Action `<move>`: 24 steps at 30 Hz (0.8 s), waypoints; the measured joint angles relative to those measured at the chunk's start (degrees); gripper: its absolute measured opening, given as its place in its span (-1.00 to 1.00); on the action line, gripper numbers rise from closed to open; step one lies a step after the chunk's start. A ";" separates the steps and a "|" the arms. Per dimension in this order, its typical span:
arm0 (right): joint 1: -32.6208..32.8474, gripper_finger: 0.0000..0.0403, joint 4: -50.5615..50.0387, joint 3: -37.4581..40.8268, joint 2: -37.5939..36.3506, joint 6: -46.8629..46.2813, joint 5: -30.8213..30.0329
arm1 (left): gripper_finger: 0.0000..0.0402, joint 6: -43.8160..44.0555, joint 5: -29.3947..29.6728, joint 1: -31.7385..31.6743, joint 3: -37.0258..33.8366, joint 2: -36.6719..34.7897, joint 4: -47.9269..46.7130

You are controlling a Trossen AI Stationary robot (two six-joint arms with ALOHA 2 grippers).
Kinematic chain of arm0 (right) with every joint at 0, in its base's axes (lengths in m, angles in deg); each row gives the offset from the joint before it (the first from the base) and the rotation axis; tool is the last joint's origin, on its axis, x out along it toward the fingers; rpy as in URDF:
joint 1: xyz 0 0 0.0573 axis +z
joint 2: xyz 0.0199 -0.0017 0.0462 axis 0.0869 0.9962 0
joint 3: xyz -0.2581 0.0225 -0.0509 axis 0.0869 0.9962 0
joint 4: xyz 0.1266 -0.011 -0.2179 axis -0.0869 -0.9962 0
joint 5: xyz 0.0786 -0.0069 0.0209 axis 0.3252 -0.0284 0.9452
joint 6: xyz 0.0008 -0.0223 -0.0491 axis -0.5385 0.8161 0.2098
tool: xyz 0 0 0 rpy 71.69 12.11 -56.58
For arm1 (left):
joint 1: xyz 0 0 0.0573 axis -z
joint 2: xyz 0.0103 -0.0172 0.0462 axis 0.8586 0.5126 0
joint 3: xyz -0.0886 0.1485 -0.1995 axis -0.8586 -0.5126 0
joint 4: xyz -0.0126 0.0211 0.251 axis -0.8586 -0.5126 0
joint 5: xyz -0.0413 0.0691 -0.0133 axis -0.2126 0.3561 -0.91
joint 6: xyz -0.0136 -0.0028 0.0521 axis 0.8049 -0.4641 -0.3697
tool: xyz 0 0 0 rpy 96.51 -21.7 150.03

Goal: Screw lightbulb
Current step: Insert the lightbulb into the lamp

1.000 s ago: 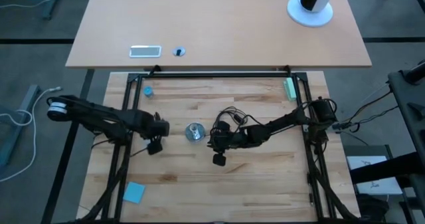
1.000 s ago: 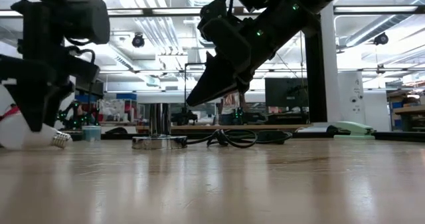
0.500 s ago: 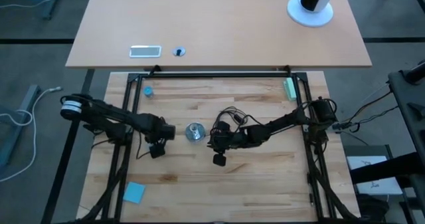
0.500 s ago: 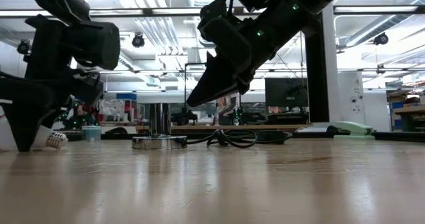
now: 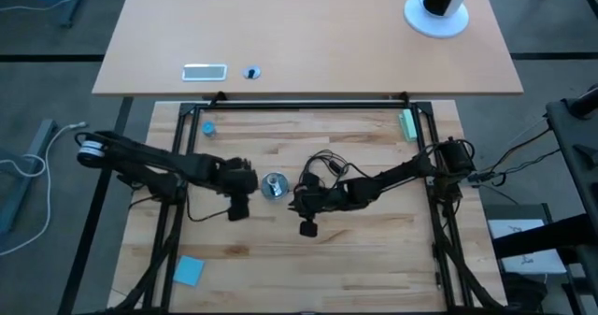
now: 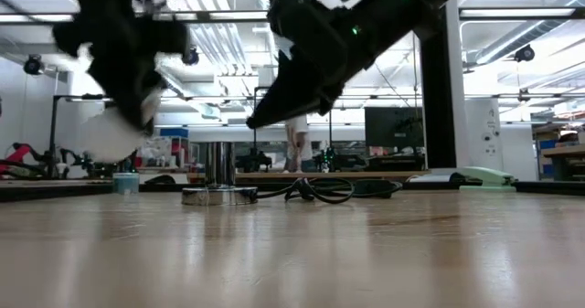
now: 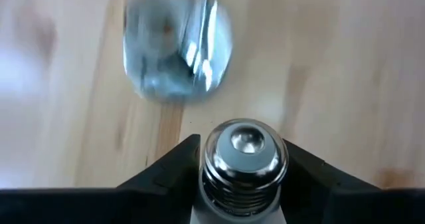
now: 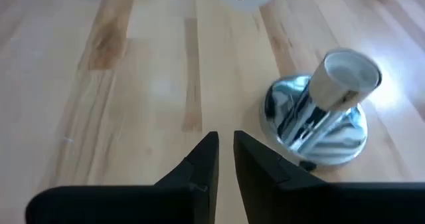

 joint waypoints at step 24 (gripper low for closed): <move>2.77 -0.84 5.97 0.28 -1.47 2.88 -3.77 | -0.29 -21.06 22.94 12.02 -2.68 -4.75 33.30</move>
